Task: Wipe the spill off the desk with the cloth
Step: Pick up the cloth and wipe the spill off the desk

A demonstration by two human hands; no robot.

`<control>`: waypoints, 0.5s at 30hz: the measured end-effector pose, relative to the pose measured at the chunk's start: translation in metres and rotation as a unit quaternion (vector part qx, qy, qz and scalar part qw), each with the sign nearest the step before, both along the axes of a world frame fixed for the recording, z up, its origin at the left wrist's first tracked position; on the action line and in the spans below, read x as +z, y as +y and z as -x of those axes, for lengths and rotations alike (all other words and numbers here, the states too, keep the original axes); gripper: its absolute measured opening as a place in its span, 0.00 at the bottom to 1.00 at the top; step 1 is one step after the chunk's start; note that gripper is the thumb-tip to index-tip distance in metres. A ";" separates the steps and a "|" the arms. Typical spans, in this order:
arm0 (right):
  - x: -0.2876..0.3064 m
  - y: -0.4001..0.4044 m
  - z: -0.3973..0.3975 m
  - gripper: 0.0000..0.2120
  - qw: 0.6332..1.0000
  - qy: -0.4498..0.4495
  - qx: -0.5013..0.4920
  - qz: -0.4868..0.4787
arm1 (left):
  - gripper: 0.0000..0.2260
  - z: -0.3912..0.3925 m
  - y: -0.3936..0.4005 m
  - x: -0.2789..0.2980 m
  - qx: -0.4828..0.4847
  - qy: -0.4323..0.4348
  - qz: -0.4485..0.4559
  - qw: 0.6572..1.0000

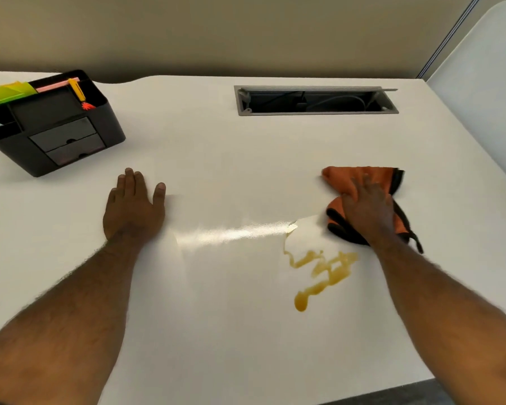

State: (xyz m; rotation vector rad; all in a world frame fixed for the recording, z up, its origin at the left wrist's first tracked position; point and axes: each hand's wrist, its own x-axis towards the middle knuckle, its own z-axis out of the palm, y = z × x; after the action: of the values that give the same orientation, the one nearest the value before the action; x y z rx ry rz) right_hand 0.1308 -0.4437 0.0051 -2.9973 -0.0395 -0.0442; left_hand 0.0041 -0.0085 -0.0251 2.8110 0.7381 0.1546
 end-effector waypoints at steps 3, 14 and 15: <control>-0.004 0.042 0.015 0.27 0.999 0.026 0.045 0.015 | 0.36 0.008 -0.001 -0.001 -0.011 0.013 -0.003 1.000; 0.004 0.142 0.106 0.29 0.967 0.066 0.246 0.010 | 0.37 0.054 -0.023 0.000 -0.010 0.014 0.004 1.000; 0.003 0.144 0.114 0.29 0.962 0.063 0.265 0.003 | 0.38 0.057 -0.025 0.000 -0.009 0.016 0.004 1.000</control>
State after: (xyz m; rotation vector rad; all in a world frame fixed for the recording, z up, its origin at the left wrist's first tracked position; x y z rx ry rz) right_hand 0.0167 -0.2996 0.0082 -2.8781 -0.8206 0.2044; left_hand -0.0529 -0.0332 -0.0254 2.8179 0.7185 0.1035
